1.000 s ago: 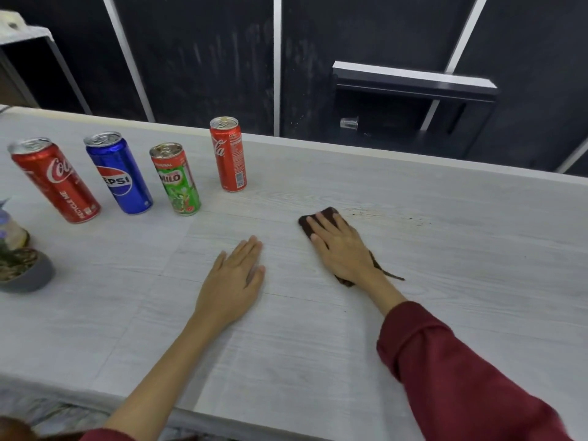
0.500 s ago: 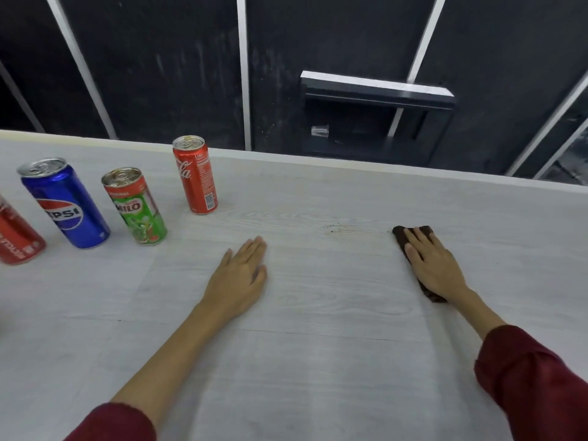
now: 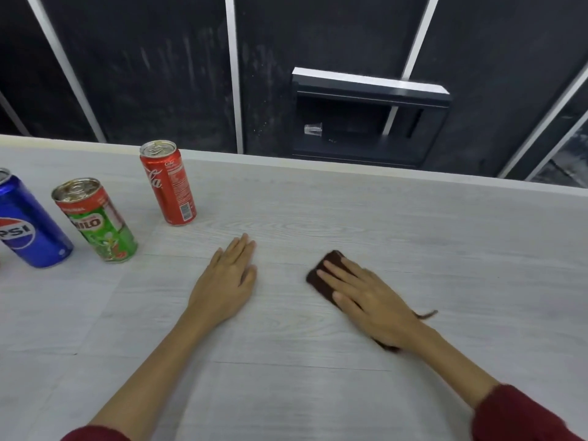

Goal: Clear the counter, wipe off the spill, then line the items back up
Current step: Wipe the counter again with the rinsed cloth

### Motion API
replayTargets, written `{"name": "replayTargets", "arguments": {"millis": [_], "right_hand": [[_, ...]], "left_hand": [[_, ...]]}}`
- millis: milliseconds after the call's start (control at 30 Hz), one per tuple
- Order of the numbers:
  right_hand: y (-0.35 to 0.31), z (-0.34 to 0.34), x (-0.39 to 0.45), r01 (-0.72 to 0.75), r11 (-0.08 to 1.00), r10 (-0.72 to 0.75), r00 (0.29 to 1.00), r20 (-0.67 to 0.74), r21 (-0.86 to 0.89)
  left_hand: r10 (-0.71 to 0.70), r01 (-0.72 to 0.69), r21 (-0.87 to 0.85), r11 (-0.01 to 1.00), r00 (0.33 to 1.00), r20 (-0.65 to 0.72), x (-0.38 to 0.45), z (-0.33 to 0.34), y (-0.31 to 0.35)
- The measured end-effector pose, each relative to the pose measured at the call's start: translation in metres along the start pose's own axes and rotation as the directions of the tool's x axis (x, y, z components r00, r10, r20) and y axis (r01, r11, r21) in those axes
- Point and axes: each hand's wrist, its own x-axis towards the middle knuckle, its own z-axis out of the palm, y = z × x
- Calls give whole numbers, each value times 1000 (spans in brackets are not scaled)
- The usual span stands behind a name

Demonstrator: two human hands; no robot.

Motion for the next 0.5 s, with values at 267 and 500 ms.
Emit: {"name": "replayTargets", "arguments": {"millis": [267, 500], "right_hand": [[46, -2, 114, -313, 946, 311, 950, -36, -88], [-60, 19, 56, 178, 984, -176, 981, 84, -19]], "left_hand": [[5, -3, -36, 999, 999, 40, -7, -4, -3], [-35, 35, -6, 999, 999, 25, -63, -17, -20]]}}
